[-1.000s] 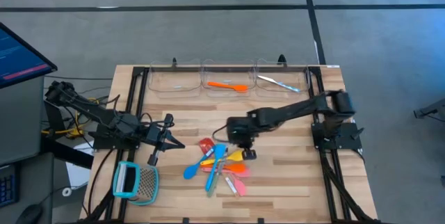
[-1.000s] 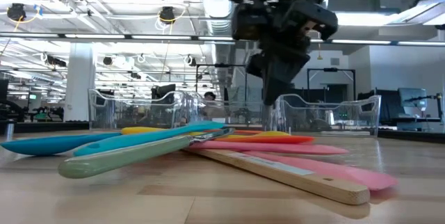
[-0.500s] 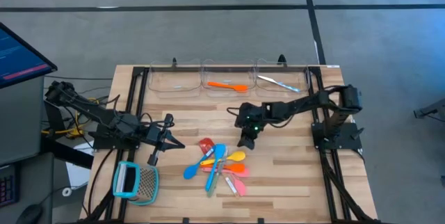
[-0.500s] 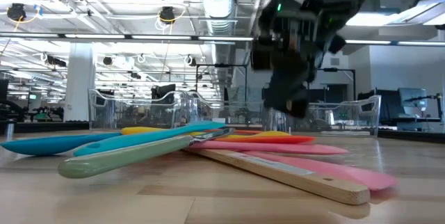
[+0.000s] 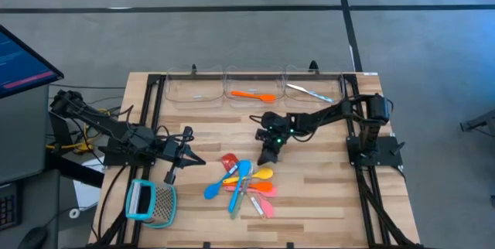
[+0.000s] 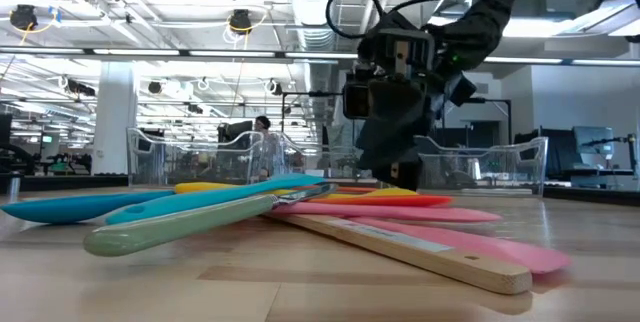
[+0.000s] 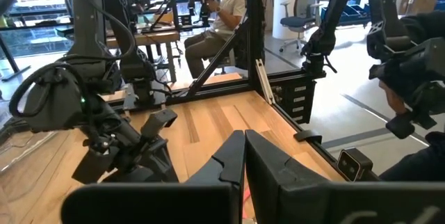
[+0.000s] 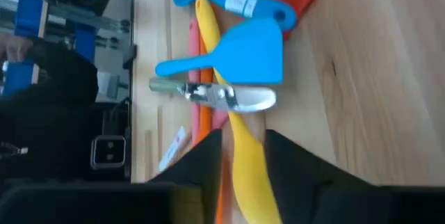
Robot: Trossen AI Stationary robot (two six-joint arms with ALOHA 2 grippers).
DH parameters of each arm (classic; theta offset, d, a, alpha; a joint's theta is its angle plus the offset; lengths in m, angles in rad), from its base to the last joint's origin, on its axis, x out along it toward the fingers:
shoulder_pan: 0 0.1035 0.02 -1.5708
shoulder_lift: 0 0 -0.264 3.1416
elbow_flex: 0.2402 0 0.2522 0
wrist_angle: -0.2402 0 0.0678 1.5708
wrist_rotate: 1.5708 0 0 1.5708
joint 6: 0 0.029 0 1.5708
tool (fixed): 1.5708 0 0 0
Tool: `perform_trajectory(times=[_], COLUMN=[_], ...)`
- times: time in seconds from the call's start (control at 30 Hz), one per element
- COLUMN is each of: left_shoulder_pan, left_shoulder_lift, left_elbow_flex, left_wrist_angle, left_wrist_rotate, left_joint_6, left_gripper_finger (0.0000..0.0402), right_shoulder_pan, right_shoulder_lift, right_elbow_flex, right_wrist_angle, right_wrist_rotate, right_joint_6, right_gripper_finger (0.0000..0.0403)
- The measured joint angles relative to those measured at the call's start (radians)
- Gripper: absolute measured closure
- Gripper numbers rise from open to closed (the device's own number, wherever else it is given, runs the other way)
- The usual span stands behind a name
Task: Pick & Place Kitchen Items
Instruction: Put the green table knife into the right transparent bin
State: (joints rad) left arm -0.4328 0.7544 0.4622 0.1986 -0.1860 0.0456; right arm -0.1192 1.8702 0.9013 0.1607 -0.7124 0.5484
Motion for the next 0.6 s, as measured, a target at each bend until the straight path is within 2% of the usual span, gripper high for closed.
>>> perform_trajectory(times=[0.13, 0.23, 0.33, 0.6], left_shoulder_pan=[0.000, 0.000, 0.000, 0.000], left_shoulder_lift=[0.000, 0.000, 0.000, 0.000], left_elbow_flex=[0.000, 0.000, 0.000, 0.000], left_wrist_angle=[0.000, 0.000, 0.000, 0.000], left_wrist_rotate=[0.000, 0.000, 0.000, 0.000], left_joint_6=[0.001, 0.001, 0.001, 0.001], left_gripper_finger=[0.0399, 0.0399, 0.0399, 0.0399], right_shoulder_pan=[0.003, 0.013, 0.014, 0.022], right_shoulder_lift=[0.000, 0.000, 0.000, 0.000], right_elbow_flex=[0.033, 0.063, 0.082, 0.087], right_wrist_angle=[-0.004, -0.072, -0.166, -0.182], right_wrist_rotate=[0.017, 0.092, 0.159, 0.177], right_joint_6=[0.037, 0.032, 0.015, 0.026], right_gripper_finger=[0.0250, 0.0238, 0.0239, 0.0257])
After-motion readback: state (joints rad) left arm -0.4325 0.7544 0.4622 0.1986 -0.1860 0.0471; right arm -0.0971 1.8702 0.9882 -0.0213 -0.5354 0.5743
